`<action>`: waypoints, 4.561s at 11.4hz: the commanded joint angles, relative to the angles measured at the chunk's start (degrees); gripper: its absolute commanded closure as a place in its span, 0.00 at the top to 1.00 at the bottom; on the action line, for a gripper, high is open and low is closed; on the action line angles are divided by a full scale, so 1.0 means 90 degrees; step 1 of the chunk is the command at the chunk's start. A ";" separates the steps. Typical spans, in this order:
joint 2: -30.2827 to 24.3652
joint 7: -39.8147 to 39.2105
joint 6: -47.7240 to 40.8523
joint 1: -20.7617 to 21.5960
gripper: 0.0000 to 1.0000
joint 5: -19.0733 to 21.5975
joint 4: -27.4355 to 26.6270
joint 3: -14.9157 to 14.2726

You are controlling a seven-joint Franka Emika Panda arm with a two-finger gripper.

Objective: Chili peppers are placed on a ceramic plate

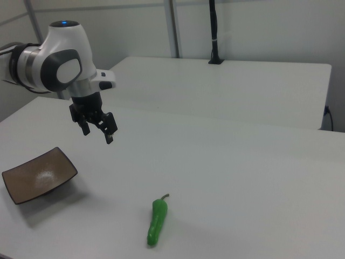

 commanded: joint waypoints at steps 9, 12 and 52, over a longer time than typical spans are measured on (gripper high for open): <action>-0.0131 -0.1679 0.0435 -0.0183 1.00 -0.0697 -0.0656 -0.0850; -0.0121 -0.2188 0.0911 -0.0192 1.00 -0.0903 -0.1085 -0.1230; 0.0455 -0.0569 0.0630 -0.0661 0.17 -0.0034 -0.0149 0.1374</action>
